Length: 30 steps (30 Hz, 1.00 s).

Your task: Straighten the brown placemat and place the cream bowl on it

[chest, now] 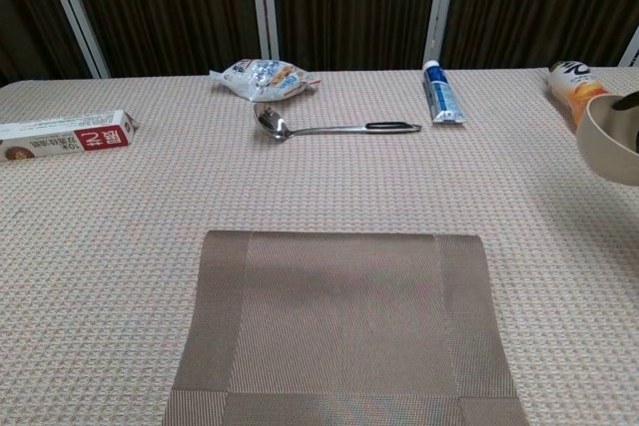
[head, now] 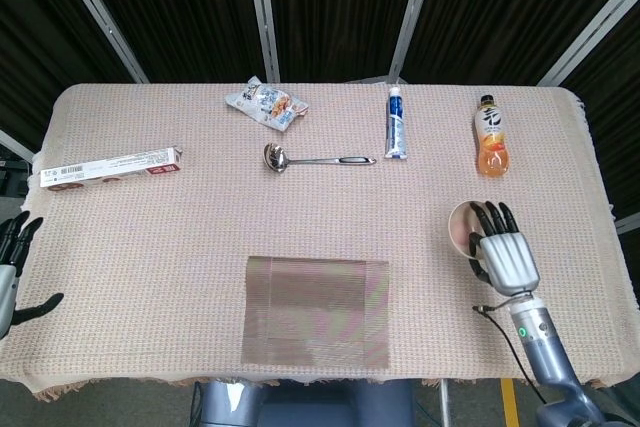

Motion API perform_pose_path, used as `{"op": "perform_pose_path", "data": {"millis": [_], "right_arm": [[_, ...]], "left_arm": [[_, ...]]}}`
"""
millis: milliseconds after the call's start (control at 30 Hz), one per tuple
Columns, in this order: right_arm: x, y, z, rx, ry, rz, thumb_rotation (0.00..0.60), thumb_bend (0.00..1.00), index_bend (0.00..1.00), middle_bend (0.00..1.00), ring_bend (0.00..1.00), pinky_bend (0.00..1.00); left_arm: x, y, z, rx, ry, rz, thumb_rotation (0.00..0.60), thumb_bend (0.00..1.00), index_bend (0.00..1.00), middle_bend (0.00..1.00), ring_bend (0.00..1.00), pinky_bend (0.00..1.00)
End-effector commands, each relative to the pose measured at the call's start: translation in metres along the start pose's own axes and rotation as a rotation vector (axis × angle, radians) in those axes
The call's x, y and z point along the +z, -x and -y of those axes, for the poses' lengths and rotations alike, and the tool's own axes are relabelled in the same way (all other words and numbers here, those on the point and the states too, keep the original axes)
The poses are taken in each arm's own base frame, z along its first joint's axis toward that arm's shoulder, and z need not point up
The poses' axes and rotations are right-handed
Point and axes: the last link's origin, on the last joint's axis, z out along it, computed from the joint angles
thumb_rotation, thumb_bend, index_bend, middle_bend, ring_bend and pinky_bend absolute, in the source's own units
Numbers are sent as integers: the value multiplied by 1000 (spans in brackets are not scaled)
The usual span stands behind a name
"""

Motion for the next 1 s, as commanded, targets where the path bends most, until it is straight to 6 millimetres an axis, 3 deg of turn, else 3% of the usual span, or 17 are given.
{"op": "perform_pose_path", "data": {"millis": [33, 200, 267, 333, 367, 400, 467, 700, 867, 1000], "right_arm": [[43, -2, -25, -30, 110, 64, 600, 386, 773, 10, 0, 0], [62, 7, -37, -52, 177, 113, 600, 382, 770, 10, 0, 0], [64, 9, -38, -61, 186, 122, 600, 355, 532, 5, 0, 0], [66, 12, -41, -81, 193, 132, 600, 206, 81, 0, 0, 0], [67, 15, -43, -97, 198, 145, 600, 140, 7, 0, 0, 0], [66, 19, -44, -104, 201, 170, 600, 61, 0, 0, 0, 0], [66, 22, -45, -92, 207, 197, 600, 5, 0, 0, 0, 0], [48, 7, -46, -5, 207, 111, 600, 0, 0, 0, 0, 0], [19, -16, -49, 110, 193, -4, 600, 0, 0, 0, 0, 0], [-15, -38, -42, 204, 132, -96, 600, 0, 0, 0, 0, 0]], "left_arm": [[2, 1, 0, 2, -4, 3, 600, 0, 0, 0, 0, 0], [5, 4, 2, 10, -17, 12, 600, 0, 0, 0, 0, 0], [6, 5, 2, 12, -20, 15, 600, 0, 0, 0, 0, 0], [6, 6, 2, 14, -22, 18, 600, 0, 0, 0, 0, 0], [7, 7, 2, 16, -24, 19, 600, 0, 0, 0, 0, 0], [7, 7, 2, 18, -24, 21, 600, 0, 0, 0, 0, 0], [7, 8, 2, 20, -26, 24, 600, 0, 0, 0, 0, 0], [6, 10, 1, 21, -22, 28, 600, 0, 0, 0, 0, 0], [6, 10, -6, 7, 26, 22, 600, 0, 0, 0, 0, 0], [5, 18, -25, -16, 177, 30, 600, 0, 1, 0, 0, 0]]}}
